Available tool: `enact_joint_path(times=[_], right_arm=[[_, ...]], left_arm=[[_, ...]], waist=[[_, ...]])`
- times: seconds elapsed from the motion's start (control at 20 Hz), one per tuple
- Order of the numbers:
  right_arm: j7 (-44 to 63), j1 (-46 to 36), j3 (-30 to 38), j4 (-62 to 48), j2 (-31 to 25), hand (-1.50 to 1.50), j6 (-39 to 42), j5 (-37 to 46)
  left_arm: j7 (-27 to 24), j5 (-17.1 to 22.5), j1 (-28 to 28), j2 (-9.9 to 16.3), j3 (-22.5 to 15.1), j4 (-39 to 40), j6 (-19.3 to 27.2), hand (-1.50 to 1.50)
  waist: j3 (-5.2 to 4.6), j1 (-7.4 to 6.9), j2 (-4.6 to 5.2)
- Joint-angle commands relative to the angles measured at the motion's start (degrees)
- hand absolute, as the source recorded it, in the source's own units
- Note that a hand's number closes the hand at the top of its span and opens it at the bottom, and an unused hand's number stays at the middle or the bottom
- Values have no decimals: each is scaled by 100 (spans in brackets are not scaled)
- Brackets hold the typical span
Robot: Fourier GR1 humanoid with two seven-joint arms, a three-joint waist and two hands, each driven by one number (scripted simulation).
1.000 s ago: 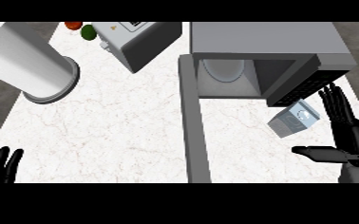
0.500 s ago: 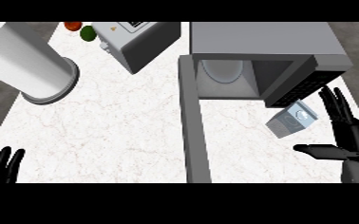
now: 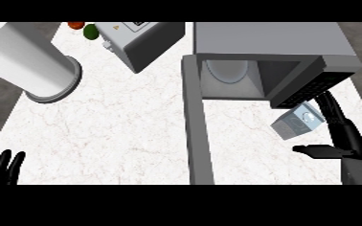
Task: Pick up the milk, place it into the microwave and close the microwave
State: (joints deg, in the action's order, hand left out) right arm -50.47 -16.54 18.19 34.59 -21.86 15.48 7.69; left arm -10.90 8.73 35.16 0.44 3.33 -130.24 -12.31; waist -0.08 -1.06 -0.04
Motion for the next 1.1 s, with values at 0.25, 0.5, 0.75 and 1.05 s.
enact_joint_path(times=[0.25, 0.5, 0.75, 1.05], right_arm=[[-654, -529, -163, -1399, -135, -150, 701, 154], [-1098, -696, -56, -1909, -105, -150, 358, 144], [-1040, -906, -10, -1818, 51, -150, 394, 1], [-959, -977, 101, -1926, 307, 150, 994, -320]], left_arm=[[2, 60, -245, 52, 176, 309, 2, -150], [-154, 74, -21, 15, 87, 166, -114, -150], [54, 14, -342, 43, 145, 322, 59, -150], [-360, 123, 5, 11, 142, 415, -226, -150]], waist=[[20, 3, 36], [30, -55, 55], [27, -19, 50], [34, -118, 56]])
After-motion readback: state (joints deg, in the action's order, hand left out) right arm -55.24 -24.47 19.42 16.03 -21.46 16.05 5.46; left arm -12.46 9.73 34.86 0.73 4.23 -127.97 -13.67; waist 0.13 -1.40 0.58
